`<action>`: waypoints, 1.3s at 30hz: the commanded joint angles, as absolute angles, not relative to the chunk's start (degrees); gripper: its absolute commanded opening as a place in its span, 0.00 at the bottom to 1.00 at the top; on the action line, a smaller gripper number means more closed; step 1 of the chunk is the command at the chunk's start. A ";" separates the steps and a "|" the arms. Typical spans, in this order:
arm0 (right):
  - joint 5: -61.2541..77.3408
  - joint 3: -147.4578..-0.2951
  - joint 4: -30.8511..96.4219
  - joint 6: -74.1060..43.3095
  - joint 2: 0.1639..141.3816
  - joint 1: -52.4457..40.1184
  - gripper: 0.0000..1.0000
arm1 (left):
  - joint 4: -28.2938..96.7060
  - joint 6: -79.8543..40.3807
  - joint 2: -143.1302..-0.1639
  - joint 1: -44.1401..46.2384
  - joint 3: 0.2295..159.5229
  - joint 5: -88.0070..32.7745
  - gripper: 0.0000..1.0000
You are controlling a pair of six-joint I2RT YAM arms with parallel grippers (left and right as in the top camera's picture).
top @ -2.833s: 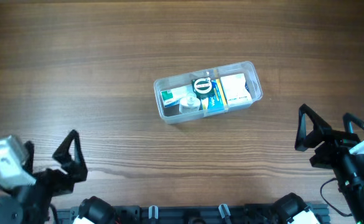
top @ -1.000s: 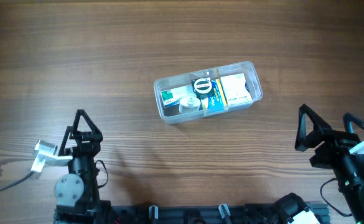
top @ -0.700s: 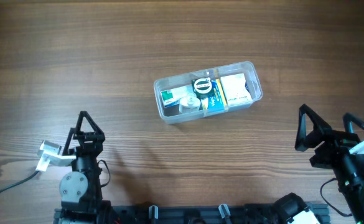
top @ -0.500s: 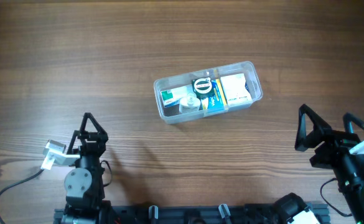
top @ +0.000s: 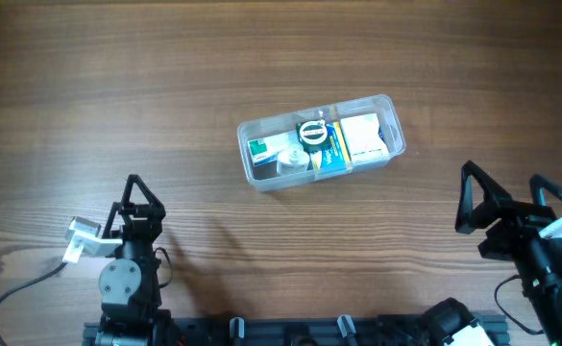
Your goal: Pack container
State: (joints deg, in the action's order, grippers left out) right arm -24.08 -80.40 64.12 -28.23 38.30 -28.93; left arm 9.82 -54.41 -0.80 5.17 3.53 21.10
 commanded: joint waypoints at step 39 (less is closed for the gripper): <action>-47.70 -43.20 17.28 -27.14 33.87 -28.69 1.00 | 9.58 -55.11 -0.16 4.71 3.16 21.91 1.00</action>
State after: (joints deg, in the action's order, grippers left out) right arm -40.93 -51.09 27.55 -27.18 34.37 -28.93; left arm 9.80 -54.41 -0.78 5.17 3.46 21.10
